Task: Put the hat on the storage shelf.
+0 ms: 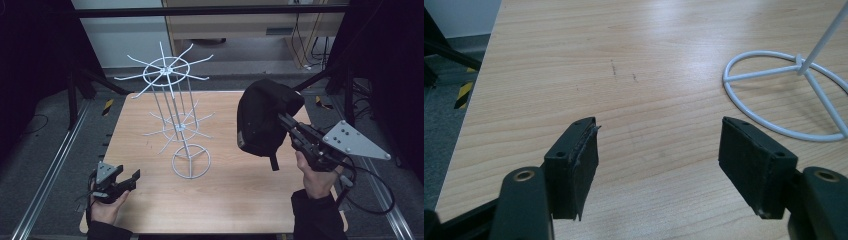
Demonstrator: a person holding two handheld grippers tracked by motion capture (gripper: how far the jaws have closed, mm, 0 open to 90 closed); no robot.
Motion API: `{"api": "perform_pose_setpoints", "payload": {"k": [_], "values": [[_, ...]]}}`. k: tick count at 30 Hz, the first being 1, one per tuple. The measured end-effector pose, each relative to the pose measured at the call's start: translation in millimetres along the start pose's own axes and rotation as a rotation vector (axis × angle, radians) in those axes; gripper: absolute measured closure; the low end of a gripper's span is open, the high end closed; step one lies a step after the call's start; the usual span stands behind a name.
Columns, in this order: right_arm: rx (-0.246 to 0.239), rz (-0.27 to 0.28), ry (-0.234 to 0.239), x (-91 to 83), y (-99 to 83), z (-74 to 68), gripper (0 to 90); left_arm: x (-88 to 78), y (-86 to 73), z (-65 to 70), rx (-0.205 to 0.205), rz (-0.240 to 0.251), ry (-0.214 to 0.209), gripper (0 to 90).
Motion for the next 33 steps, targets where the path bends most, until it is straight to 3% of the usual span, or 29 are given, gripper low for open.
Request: {"api": "perform_pose_setpoints", "payload": {"k": [7,13,25,33], "values": [[-0.005,0.108,0.014,10.1,30.7,-9.0,88.7,0.4,-0.3,-0.2,0.002,-0.003,0.001,31.8],[-0.002,0.163,0.039,20.6,47.6,-16.8,88.7,0.4,-0.3,-0.5,0.002,-0.003,0.001,31.8],[0.0,0.283,0.052,24.4,86.7,-24.1,88.6,0.7,-0.8,-0.2,0.01,-0.007,0.002,31.8],[-0.01,0.325,0.067,32.0,106.2,-29.6,88.6,0.9,-1.0,0.3,0.012,-0.009,0.001,31.9]]}}
Point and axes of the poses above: each handheld gripper's, and its own axes: x roughly forward along the jaws, y roughly out of its top, z roughly to its right, the point moved 8 cm from there along x, roughly forward along the jaws, and after that the axes turned 9 degrees about -x, right-handed, at the moved point
